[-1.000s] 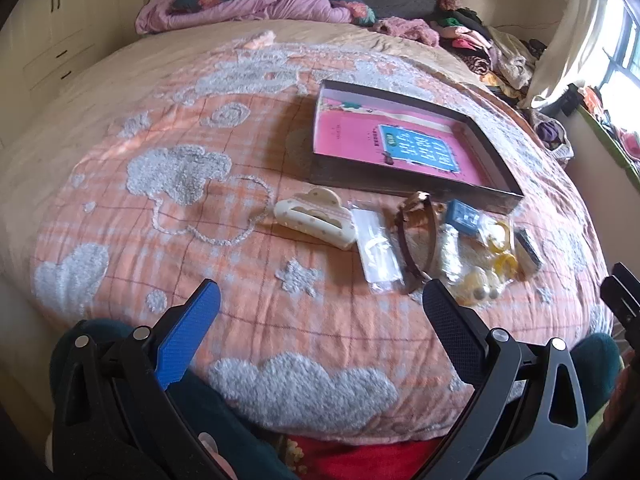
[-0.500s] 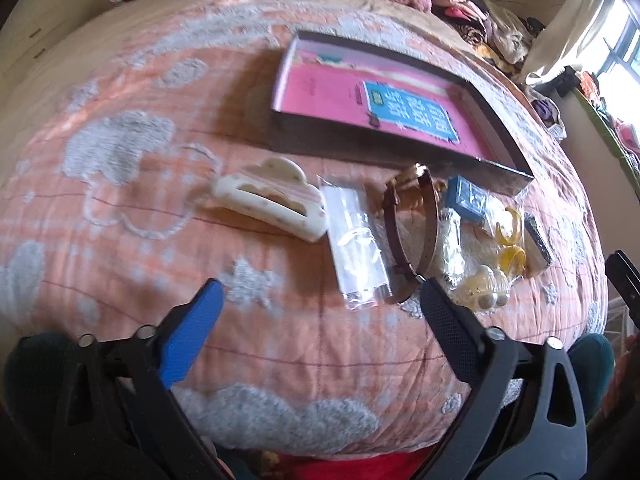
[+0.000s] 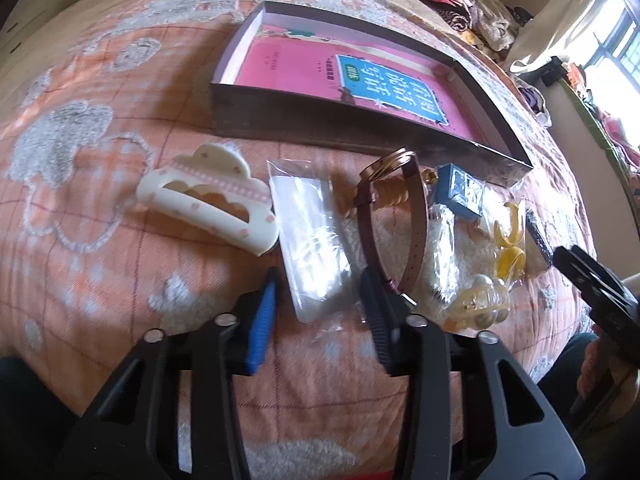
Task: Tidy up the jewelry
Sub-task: 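Grasp the clear plastic bag with the left tool while the right tool grasps the dark beaded bracelet bag, then carry both bags into the grey box and open both tools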
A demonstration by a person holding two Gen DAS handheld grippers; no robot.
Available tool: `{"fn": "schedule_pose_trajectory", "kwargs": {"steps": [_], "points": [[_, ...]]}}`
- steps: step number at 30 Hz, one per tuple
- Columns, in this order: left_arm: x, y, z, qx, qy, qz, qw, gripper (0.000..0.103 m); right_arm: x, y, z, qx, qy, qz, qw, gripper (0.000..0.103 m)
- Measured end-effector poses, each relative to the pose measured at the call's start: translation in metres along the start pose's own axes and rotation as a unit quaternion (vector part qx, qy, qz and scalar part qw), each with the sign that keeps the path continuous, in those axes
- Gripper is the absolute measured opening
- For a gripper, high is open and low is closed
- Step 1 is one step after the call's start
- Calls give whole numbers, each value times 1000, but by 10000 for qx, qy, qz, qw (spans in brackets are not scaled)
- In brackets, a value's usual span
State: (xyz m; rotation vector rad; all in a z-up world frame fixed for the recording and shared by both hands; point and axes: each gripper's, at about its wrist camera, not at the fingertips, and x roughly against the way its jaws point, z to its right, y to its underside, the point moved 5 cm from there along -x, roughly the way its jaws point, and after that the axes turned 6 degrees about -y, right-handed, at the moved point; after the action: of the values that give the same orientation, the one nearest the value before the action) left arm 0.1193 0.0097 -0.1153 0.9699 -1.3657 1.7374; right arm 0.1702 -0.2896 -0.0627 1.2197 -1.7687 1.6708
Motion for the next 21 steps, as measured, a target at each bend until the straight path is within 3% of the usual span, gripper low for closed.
{"fn": "schedule_pose_trajectory", "kwargs": {"steps": [6, 10, 21], "points": [[0, -2, 2, -96, 128, 73, 9998, 18, -25, 1, 5, -74, -156, -280, 9995, 64], [9, -1, 2, -186, 220, 165, 9995, 16, -27, 3, 3, -62, -435, -298, 9986, 31], [57, -17, -2, -210, 325, 746, 9965, 16, 14, -14, -6, 54, -546, 334, 9979, 29]]}}
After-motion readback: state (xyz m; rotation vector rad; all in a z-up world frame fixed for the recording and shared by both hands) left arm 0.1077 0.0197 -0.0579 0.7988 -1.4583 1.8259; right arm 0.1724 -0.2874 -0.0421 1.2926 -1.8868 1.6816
